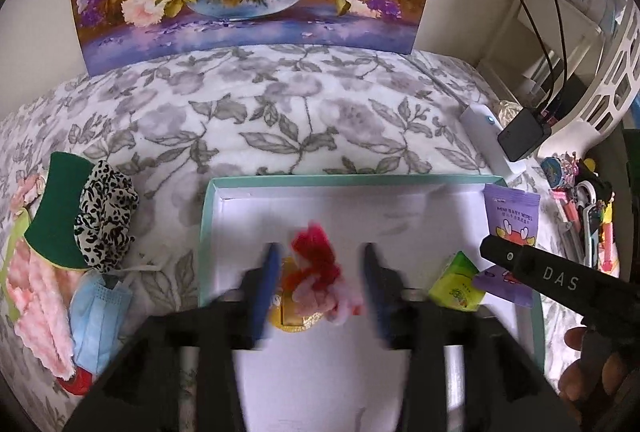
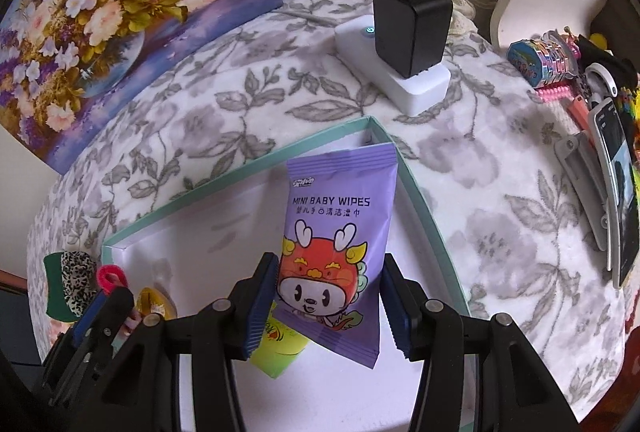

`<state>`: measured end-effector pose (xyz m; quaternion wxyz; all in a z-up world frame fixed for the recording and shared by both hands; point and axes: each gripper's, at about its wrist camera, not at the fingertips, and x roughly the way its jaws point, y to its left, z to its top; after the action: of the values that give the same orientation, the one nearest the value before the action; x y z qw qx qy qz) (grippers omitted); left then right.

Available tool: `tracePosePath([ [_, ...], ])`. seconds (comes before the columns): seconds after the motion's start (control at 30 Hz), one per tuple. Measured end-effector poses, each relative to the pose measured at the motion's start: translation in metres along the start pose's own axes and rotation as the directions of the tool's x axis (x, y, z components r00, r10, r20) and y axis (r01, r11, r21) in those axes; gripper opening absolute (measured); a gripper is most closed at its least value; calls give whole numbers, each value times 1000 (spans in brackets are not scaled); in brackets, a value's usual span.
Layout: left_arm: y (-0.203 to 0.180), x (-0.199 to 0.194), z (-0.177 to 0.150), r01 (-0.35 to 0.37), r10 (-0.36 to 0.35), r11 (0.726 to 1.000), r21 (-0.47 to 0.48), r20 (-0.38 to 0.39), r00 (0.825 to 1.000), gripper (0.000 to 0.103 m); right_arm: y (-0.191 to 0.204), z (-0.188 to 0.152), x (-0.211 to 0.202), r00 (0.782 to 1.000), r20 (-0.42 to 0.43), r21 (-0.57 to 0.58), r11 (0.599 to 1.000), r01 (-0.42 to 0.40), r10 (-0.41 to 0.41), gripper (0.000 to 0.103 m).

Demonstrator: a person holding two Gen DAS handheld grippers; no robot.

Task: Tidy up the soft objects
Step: 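Carry the wipes pack with the right tool while the left tool carries the red toy to the tray, then open the right gripper over the tray while the left gripper releases the red toy inside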

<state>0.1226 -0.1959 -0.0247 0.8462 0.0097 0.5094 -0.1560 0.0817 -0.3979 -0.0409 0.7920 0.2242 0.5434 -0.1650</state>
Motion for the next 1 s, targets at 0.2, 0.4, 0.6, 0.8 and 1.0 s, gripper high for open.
tracePosePath([
  [0.2,9,-7,5,-41,40,999,-25,-3,999,77,5,0,-5,1000,-2,-11,1000,-3,3,61],
  [0.4,26,-14,9,-95,94,993,-70,-13,995,92,16,-2,-14,1000,2,-54,998,-12,12,78],
  [0.6,46,-13,7,-181,175,977,-112,-58,983,98,28,-7,-20,1000,4,-95,995,-25,25,98],
  [0.8,67,-9,3,-227,211,961,-158,-113,971,98,35,-13,-23,999,8,-120,992,-39,40,103],
  [1.0,88,-17,1,-283,261,941,-183,-134,956,98,50,-24,-25,1000,4,-165,986,-26,27,103],
])
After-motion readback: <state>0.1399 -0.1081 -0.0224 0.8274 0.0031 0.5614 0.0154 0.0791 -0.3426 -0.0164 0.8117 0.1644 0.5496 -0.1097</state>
